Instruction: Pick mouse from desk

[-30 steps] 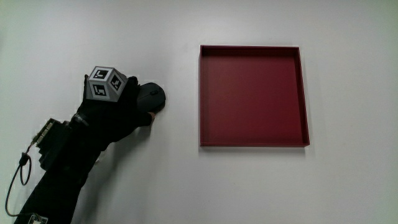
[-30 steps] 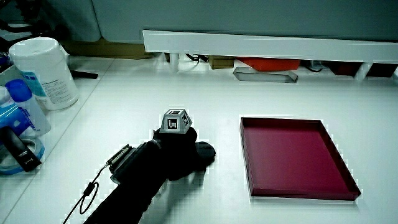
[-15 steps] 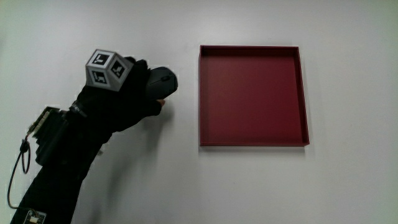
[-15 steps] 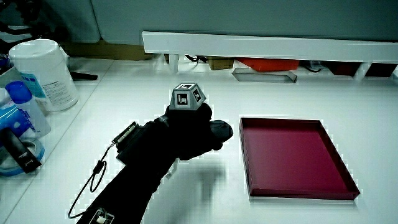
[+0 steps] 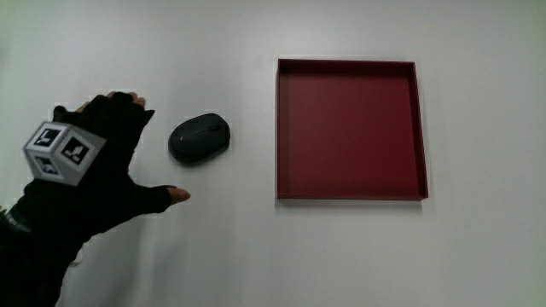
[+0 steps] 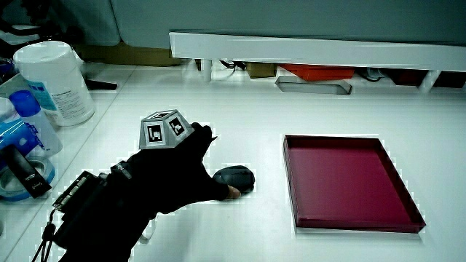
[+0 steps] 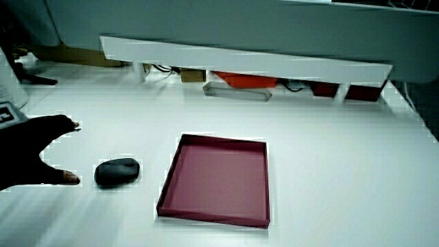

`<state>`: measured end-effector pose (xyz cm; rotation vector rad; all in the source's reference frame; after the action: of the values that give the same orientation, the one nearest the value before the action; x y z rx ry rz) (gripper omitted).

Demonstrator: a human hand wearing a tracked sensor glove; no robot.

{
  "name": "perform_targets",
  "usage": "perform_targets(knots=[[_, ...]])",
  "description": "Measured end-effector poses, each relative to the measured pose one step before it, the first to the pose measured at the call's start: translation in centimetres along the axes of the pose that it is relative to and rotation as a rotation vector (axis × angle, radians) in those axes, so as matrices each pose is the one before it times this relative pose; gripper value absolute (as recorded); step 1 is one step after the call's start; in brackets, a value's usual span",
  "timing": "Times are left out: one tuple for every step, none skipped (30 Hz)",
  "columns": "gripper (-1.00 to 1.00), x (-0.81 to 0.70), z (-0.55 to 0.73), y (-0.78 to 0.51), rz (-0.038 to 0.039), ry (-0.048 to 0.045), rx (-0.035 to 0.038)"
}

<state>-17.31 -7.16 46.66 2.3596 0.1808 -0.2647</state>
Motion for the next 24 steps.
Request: perform_targets(knots=[[0.74,-0.055,0.055,-0.094,0.00727,-0.01155,0.00484],[0.79,-0.040,0.009,-0.047,0.00008,0.00001,0.01027],[0.84,0.135,0.133,-0.203,0.00474,0.00871,0.00399],[0.89,-0.037,-0.118,0.032,0.00199,-0.00641,0.00707],[0.95,-0.070,-0.185,0.175,-0.00254,0.00038,0.00154],[1.00,0.101,-0.011,-0.032,0.00604,0.00589,0.00722],[1.00,0.123,-0.013,-0.054,0.00066,0.01044,0.00630],[1.00,0.006,-0.165,0.095,0.00001,0.01124,0.01289],[1.00,0.080,-0.049,-0.050,0.00404,-0.00228,-0.00717],[1.00,0.085,-0.041,-0.056,-0.00445,0.01067,0.00151],[1.00,-0.094,-0.207,0.145,-0.00802,0.01457,0.02101],[1.00,-0.059,-0.135,0.076,-0.00257,-0.00777,-0.00319],[1.00,0.138,0.073,-0.118,0.00714,0.01116,0.01244],[1.00,-0.059,-0.119,0.124,-0.01549,0.00071,0.02519],[1.00,0.005,0.074,-0.065,-0.00332,-0.00987,0.00495],[1.00,-0.059,0.088,-0.068,-0.00896,0.01042,0.02265],[1.00,-0.290,-0.152,0.146,-0.00032,-0.00552,0.00584],[1.00,-0.077,0.164,-0.082,0.00343,-0.00951,-0.01290],[1.00,0.065,0.327,-0.223,-0.00197,0.00251,0.00512],[1.00,-0.006,0.238,-0.089,-0.02034,-0.00217,0.01600],[1.00,0.305,0.596,-0.301,0.00018,-0.01680,-0.01072],[1.00,0.423,0.654,-0.261,-0.01037,0.00439,0.01306],[1.00,0.239,0.334,0.025,-0.00793,-0.01185,0.00259],[1.00,0.489,0.591,-0.148,-0.01460,-0.00017,0.00953]])
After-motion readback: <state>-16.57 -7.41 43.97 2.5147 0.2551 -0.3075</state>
